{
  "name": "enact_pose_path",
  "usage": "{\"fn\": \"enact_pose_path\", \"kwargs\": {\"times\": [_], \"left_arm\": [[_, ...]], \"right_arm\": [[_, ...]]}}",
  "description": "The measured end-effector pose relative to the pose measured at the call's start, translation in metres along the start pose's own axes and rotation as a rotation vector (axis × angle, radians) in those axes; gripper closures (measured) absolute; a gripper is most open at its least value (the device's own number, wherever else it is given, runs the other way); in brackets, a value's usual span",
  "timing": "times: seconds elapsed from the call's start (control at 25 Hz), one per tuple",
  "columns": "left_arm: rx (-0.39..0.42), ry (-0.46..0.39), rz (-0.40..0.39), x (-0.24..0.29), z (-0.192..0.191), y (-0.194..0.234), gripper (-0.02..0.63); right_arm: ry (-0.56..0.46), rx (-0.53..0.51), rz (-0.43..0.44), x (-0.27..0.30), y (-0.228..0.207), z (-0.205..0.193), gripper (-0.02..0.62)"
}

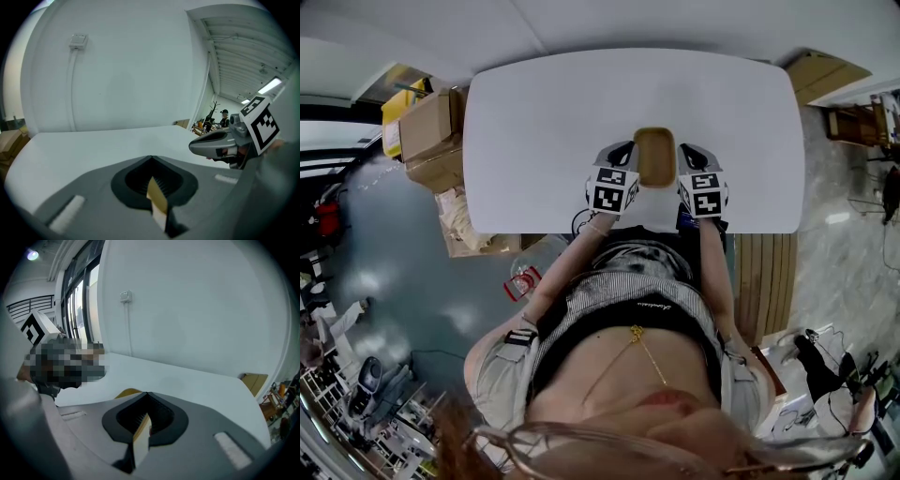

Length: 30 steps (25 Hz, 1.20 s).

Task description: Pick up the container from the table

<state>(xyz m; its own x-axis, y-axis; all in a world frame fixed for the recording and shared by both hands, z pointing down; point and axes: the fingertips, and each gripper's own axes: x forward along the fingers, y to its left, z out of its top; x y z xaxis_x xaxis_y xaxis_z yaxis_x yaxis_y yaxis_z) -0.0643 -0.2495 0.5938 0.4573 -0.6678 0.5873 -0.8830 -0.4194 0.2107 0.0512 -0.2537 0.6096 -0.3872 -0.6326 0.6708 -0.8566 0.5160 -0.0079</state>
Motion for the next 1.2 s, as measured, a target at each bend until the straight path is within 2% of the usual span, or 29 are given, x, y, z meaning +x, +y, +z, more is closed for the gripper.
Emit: {"fn": "enact_pose_path", "kwargs": {"times": [0.64, 1.2], "left_arm": [[-0.024, 0.099, -0.004, 0.014, -0.031, 0.008, 0.606], [-0.054, 0.125, -0.012, 0.017, -0.041, 0.011, 0.606]], "right_arm": [[0.074, -0.007, 0.018, 0.014, -0.002, -0.024, 0.571], [0.096, 0.012, 0.031, 0.017, 0.001, -0.032, 0.571]]}}
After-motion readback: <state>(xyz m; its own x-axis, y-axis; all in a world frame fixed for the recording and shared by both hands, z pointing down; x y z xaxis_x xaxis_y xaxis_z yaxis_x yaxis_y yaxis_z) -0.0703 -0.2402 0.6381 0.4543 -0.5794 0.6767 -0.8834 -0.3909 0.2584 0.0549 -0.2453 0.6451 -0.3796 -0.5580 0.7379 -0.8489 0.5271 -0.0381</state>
